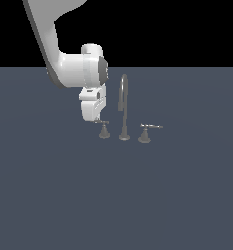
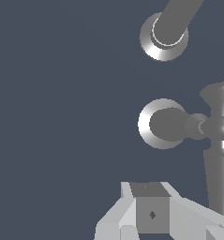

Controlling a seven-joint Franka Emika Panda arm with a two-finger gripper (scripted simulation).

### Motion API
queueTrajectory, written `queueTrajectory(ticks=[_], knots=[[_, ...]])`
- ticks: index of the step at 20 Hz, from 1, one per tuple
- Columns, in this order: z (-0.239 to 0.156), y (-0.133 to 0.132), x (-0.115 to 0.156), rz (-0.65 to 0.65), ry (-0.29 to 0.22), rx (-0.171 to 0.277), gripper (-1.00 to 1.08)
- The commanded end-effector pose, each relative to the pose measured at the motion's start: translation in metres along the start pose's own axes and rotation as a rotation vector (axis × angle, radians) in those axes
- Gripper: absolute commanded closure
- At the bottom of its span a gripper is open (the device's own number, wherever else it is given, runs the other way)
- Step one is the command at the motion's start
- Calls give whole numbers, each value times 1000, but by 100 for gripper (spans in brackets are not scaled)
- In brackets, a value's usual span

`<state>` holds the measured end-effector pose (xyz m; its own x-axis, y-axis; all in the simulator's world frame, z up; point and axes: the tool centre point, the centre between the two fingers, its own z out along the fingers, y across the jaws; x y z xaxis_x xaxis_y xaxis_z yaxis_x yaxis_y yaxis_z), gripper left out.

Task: Turn on the faucet by rotating a designated handle.

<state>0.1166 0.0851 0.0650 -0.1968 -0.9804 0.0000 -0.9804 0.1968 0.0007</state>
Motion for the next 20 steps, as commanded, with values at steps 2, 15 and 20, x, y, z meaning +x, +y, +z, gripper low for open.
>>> queueTrajectory(ticks=[2, 15, 20], knots=[[0, 10, -5, -1, 0, 0, 108], [-3, 32, -6, 4, -1, 14, 108], [-2, 46, -3, 2, -1, 9, 108]])
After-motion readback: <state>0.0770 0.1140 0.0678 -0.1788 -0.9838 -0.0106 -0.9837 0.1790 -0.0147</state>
